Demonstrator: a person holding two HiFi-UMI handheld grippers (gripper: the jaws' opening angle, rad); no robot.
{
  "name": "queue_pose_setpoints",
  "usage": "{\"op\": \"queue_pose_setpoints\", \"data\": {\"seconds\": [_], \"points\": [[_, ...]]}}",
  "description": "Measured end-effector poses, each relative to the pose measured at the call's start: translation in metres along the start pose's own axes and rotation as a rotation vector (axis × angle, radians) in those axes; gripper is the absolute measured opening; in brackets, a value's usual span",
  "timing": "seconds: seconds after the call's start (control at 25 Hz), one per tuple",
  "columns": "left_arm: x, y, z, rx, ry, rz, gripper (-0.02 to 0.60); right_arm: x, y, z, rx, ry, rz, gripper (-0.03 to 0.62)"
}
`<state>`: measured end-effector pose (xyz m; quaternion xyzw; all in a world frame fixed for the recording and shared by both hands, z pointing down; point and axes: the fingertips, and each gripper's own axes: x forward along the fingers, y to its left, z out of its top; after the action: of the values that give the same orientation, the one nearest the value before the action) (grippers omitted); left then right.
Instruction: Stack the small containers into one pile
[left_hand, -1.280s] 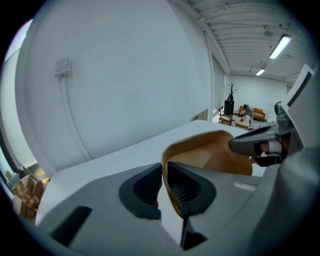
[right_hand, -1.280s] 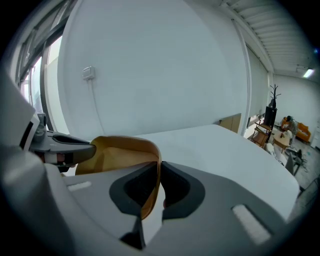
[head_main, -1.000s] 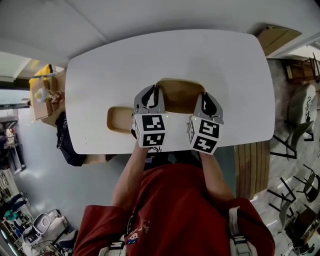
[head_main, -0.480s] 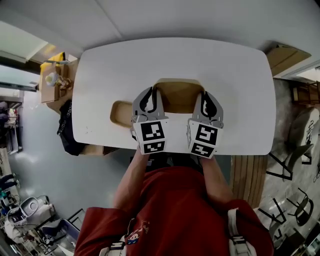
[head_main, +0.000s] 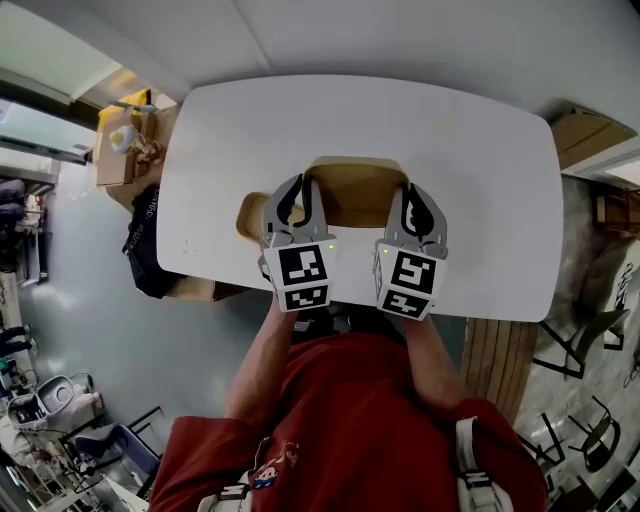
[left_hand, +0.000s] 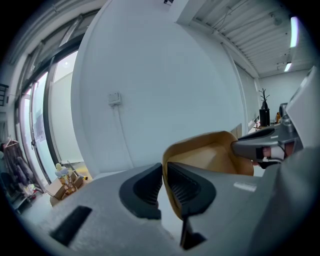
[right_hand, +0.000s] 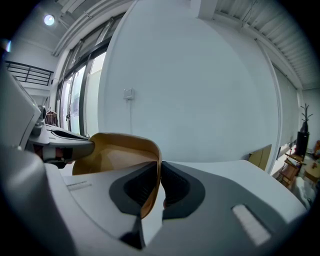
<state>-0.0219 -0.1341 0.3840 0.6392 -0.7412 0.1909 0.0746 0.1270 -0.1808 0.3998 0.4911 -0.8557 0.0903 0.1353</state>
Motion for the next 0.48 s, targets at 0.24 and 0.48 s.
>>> {"op": "queue_pose_setpoints", "data": {"seconds": [0.24,0.48], "points": [[-0.004,0.043,-0.013,-0.016,-0.002,-0.016,0.037,0.007,0.044,0.002,-0.006,-0.003,-0.018,0.028],[-0.011,0.099,-0.021,-0.040,-0.013,-0.059,0.034,0.007,0.103,0.008,-0.013,0.005,-0.056,0.029]]}}
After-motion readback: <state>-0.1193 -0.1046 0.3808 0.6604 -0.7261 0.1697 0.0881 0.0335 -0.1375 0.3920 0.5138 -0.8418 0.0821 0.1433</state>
